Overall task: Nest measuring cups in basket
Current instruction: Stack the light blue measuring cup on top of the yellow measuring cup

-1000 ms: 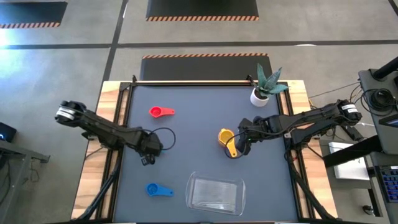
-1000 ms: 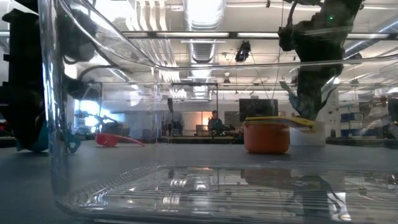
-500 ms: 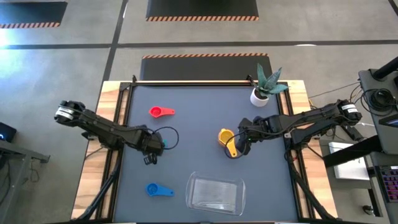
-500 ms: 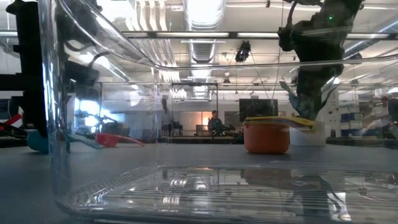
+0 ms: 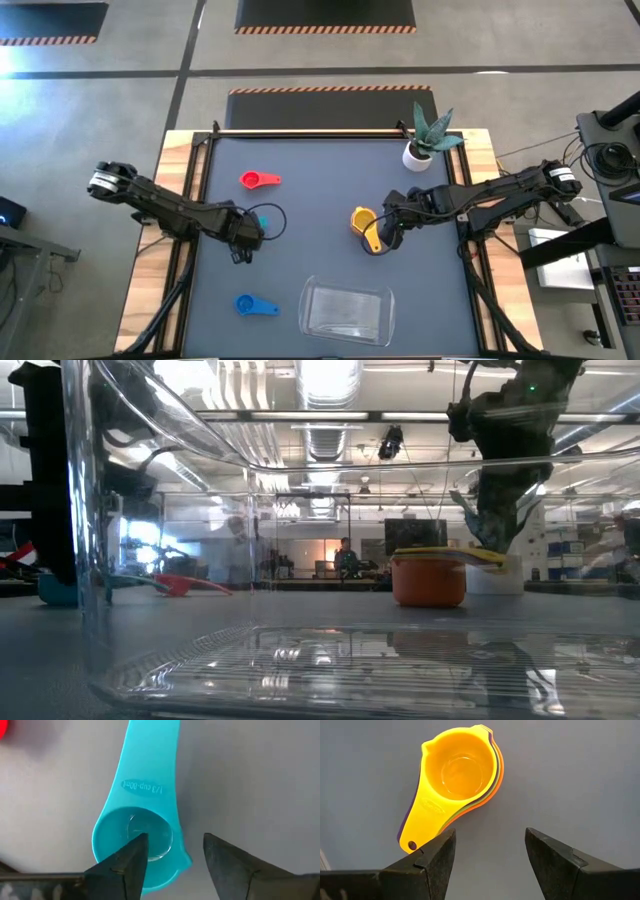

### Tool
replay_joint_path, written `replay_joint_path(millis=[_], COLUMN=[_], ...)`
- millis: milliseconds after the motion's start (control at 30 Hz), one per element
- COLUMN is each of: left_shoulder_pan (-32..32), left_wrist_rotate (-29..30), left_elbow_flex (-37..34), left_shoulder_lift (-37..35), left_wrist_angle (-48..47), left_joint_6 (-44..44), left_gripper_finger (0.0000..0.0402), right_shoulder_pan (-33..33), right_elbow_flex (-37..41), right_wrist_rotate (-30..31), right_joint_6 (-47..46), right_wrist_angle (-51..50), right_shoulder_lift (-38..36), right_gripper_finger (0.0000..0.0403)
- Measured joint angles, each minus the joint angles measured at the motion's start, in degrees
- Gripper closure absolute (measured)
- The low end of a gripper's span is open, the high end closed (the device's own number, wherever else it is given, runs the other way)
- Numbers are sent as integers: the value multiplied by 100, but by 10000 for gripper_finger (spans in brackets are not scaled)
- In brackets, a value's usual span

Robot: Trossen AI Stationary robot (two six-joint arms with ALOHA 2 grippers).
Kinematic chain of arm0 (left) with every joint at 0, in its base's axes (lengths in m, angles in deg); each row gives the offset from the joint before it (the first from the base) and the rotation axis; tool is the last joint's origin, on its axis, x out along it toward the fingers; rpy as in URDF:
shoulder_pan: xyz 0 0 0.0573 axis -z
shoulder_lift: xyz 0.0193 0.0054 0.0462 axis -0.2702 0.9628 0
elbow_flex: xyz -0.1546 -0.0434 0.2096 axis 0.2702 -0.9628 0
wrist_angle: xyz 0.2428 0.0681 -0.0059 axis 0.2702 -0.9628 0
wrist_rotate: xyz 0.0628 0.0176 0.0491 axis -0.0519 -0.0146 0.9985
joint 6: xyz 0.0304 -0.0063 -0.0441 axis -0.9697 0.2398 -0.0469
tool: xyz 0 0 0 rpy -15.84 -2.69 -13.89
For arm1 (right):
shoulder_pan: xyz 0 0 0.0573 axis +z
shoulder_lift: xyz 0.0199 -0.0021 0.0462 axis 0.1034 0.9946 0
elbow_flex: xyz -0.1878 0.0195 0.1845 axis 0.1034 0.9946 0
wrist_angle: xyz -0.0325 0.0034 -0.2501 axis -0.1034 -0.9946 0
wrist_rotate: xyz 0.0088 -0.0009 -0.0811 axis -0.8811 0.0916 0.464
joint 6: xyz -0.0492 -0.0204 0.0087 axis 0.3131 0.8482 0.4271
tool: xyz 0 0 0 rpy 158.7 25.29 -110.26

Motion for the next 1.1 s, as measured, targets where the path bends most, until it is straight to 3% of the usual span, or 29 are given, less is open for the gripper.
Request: replay_joint_path(millis=[100,300,367,533,900,1100], left_shoulder_pan=[0,-98,-150,-160,-150,-159], left_wrist_rotate=[156,130,98,96,627,747], left_elbow_flex=[0,0,-2,267,1851,2050], left_shoulder_lift=[0,0,0,0,0,0], left_wrist_angle=[11,11,36,75,163,1092], left_joint_6=[4,-120,-195,-509,-2223,-3447], left_gripper_finger=[255,373,393,399,401,401], right_shoulder_pan=[0,0,0,2,219,470], right_elbow_flex=[0,0,0,0,-235,-510], right_wrist_rotate=[0,0,-1,-242,-306,-105], right_joint_6=[0,0,0,-34,115,316], right_wrist_angle=[17,36,36,34,68,85], right_shoulder_lift=[0,0,0,0,-9,-35], right_gripper_finger=[177,177,177,177,177,177])
